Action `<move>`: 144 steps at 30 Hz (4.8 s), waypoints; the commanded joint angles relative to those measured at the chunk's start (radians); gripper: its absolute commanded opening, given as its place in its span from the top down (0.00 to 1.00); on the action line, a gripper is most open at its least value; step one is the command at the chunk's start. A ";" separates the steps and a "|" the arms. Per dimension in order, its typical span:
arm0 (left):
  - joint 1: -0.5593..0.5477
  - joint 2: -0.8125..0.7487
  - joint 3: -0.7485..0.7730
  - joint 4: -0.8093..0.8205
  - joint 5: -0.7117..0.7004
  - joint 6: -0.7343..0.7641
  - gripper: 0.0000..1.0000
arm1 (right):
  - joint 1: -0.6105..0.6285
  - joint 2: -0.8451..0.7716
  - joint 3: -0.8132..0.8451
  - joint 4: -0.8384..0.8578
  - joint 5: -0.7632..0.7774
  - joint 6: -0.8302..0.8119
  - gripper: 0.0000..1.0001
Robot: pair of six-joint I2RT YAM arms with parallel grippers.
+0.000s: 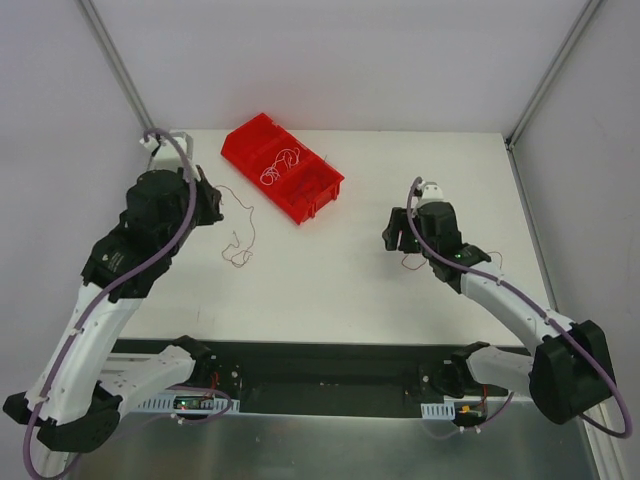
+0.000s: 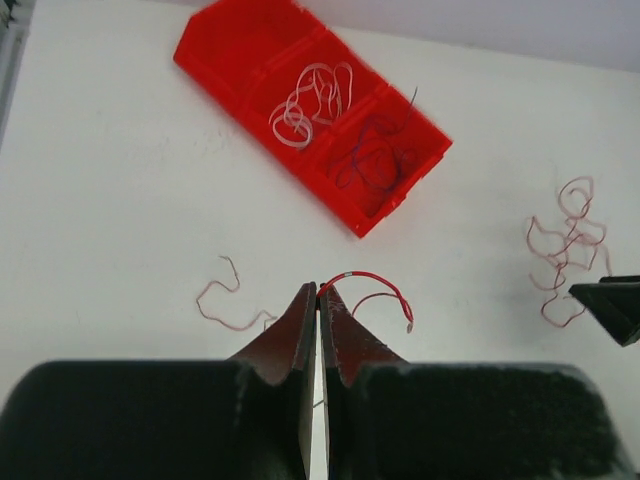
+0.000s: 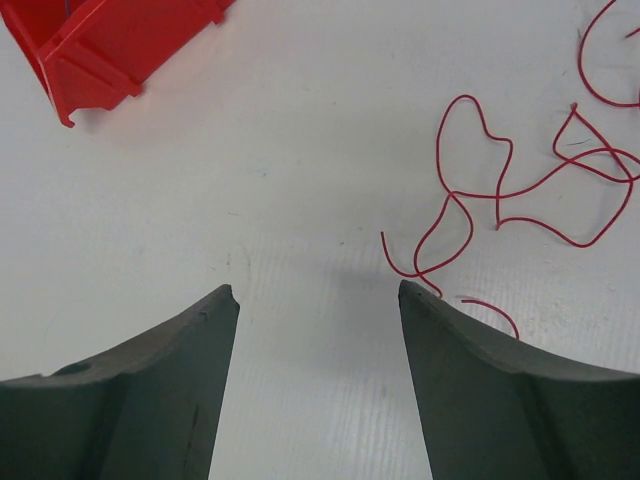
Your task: Untangle the cables
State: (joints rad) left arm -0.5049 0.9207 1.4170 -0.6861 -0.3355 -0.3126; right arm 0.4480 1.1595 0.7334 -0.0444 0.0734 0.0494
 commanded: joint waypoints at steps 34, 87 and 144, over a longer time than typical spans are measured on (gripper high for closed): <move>0.332 0.250 -0.693 0.272 0.302 -0.568 0.85 | 0.049 0.126 -0.042 0.210 -0.003 0.030 0.32; 0.167 0.178 -0.368 0.350 1.362 -0.063 1.00 | 0.184 0.008 0.225 0.305 -0.857 -0.247 0.01; 0.195 -0.135 -0.473 0.384 0.869 -0.028 0.25 | 0.341 0.167 0.135 0.578 -0.414 0.487 1.00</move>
State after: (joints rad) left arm -0.3191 0.8413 1.0218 -0.3653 0.7082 -0.3748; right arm 0.8593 1.3579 0.8837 0.4618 -0.3443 0.1673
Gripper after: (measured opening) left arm 0.846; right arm 0.009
